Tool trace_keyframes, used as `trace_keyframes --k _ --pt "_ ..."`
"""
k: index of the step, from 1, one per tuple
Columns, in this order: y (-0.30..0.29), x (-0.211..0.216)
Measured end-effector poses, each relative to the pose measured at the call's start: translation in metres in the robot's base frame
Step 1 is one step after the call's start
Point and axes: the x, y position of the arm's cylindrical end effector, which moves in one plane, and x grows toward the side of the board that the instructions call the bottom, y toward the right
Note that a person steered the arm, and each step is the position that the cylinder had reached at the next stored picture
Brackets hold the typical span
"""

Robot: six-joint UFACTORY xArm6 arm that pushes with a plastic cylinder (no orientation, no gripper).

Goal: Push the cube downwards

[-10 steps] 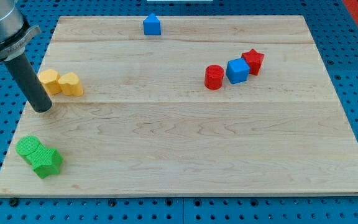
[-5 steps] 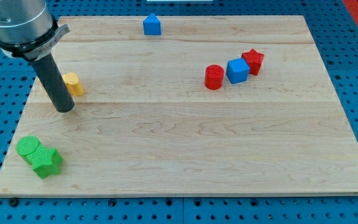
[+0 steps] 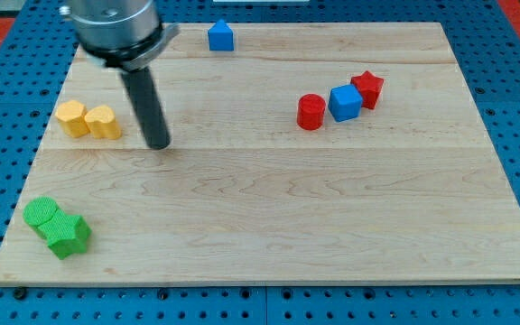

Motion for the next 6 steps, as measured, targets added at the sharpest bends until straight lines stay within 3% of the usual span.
trace_keyframes --k 1,2,3,4,6 --pt "0.103 -0.034" --pt "0.125 -0.089" --pt "0.157 -0.094" --pt "0.215 -0.078" --pt "0.258 0.012"
